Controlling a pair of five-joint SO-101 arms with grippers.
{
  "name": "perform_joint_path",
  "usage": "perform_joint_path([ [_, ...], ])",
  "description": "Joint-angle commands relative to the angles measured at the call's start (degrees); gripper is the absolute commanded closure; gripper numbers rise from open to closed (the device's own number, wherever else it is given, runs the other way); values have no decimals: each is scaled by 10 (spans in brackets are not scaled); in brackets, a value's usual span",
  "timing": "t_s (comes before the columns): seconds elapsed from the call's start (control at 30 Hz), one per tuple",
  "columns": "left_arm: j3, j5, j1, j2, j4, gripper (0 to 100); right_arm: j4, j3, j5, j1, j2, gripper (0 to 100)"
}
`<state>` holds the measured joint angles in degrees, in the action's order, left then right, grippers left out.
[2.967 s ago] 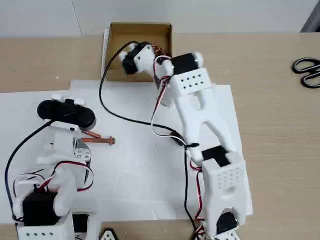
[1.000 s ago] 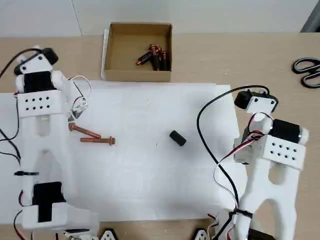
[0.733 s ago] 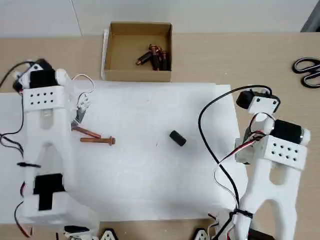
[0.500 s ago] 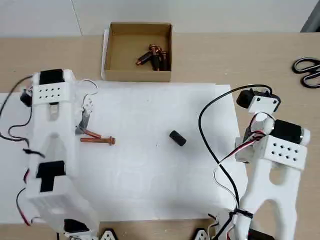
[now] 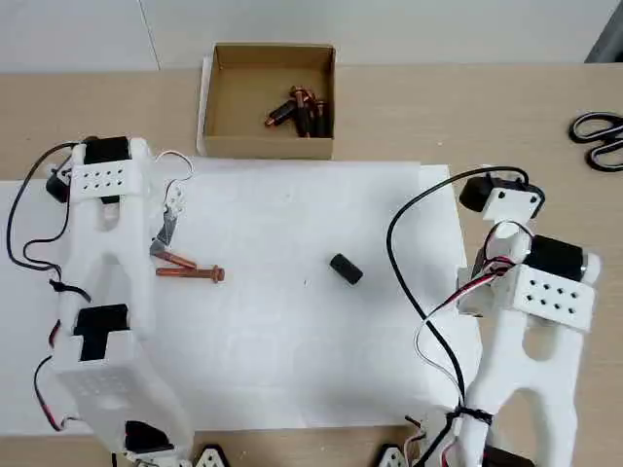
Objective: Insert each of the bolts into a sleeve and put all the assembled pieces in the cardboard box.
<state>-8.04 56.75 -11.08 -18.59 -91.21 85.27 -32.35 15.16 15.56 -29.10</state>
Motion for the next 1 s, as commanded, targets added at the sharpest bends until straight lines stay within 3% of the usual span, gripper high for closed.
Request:
perform_joint_path([
  [0.0, -22, 3, 1, 3, 7, 875, -9, 2, 6, 5, -12, 994],
  [0.13, -22, 3, -7, 3, 9, 811, -15, 2, 6, 5, -12, 994],
  [0.43, -18, 3, -48, 3, 18, 813, -17, 2, 6, 5, -12, 994],
  [0.97, 29, 3, -49, 1, 13, 813, -17, 2, 6, 5, -13, 994],
])
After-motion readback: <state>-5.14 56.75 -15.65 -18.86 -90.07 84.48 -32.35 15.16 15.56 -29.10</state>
